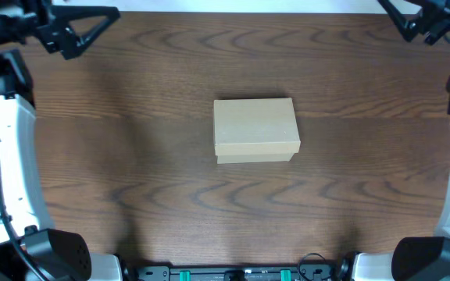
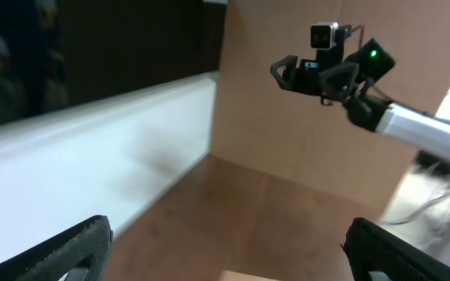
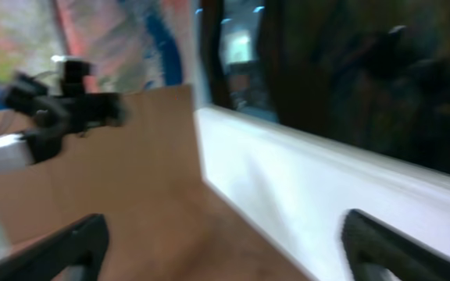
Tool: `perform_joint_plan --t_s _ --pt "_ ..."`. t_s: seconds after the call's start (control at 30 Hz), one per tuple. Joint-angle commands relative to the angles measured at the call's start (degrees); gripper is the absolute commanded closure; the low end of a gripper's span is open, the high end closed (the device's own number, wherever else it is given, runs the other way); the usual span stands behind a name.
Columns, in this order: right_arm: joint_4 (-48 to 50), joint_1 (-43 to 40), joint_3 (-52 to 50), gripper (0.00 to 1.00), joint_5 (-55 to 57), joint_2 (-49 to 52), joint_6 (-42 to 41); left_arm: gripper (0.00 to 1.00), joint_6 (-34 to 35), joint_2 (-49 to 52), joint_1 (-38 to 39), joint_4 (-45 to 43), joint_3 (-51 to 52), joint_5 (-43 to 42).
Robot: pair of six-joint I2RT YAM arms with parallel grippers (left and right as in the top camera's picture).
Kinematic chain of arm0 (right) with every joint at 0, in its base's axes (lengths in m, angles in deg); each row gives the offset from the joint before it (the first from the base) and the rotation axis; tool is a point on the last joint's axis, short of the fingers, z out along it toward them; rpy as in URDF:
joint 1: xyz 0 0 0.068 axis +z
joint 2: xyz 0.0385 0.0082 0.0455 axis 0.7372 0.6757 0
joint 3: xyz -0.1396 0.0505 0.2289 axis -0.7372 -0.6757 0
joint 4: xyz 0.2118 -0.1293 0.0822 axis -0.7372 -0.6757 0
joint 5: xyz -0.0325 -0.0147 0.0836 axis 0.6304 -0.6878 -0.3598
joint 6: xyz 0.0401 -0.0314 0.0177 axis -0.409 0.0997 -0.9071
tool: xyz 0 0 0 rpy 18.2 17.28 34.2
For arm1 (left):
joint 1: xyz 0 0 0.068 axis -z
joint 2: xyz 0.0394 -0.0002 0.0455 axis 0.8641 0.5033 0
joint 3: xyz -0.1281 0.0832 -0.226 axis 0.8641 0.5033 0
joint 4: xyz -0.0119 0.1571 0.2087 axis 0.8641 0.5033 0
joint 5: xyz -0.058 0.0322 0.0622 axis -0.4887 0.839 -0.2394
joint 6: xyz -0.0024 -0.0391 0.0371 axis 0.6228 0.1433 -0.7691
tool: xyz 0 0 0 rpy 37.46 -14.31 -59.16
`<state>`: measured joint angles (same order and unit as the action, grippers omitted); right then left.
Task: Pack container
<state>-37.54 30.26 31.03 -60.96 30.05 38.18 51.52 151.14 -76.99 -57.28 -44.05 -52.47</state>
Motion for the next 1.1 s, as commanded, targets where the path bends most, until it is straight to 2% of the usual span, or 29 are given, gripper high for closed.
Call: perform_joint_plan --t_s 0.0,0.23,0.3,0.4,0.47,0.53,0.63,0.7,0.73,0.8,0.87,1.07 --pt "-4.9 -1.3 2.0 0.01 8.6 -0.1 8.7 0.04 -7.2 0.0 -2.3 0.1 -3.1 -0.3" --pt "-28.8 -0.7 4.7 0.01 26.4 -0.1 25.4 0.04 -14.6 0.2 -5.9 0.4 -3.9 -0.4" --pt "-33.5 -0.2 5.3 0.01 32.2 -0.1 28.9 0.04 -15.1 0.3 -7.0 2.1 -4.0 2.1" --pt "-38.8 0.6 6.1 0.01 41.8 -0.1 32.8 0.04 -20.0 0.3 -8.8 8.5 -4.0 7.2" --pt "-41.5 1.2 6.5 0.01 48.2 -0.2 35.1 0.04 -26.1 0.3 -9.9 17.2 -4.3 14.0" --pt "-44.3 1.7 7.1 0.01 52.9 -0.2 37.3 0.04 -34.0 0.2 -10.2 29.4 -5.6 21.5" --pt "-47.6 2.5 7.9 0.01 58.0 -0.2 40.0 0.04 -52.6 0.1 -8.2 55.5 -10.1 38.2" --pt "-49.3 3.1 8.0 0.01 60.3 -0.2 42.5 0.05 -63.7 0.1 -4.9 69.3 -13.5 51.1" --pt "-50.2 3.4 8.2 0.01 60.9 -0.2 43.2 0.04 -67.0 0.1 -3.1 73.7 -14.5 57.0" --pt "-52.6 4.4 8.2 0.01 61.2 -0.2 45.9 0.05 -69.3 0.1 0.8 80.4 -16.1 67.7" --pt "-55.7 5.8 8.2 0.01 61.2 -0.1 48.1 0.05 -69.5 0.1 3.2 85.3 -16.6 74.0" --pt "-66.6 13.1 8.2 0.01 62.8 0.2 55.3 0.05 -68.2 0.1 6.4 101.1 -16.6 81.3"
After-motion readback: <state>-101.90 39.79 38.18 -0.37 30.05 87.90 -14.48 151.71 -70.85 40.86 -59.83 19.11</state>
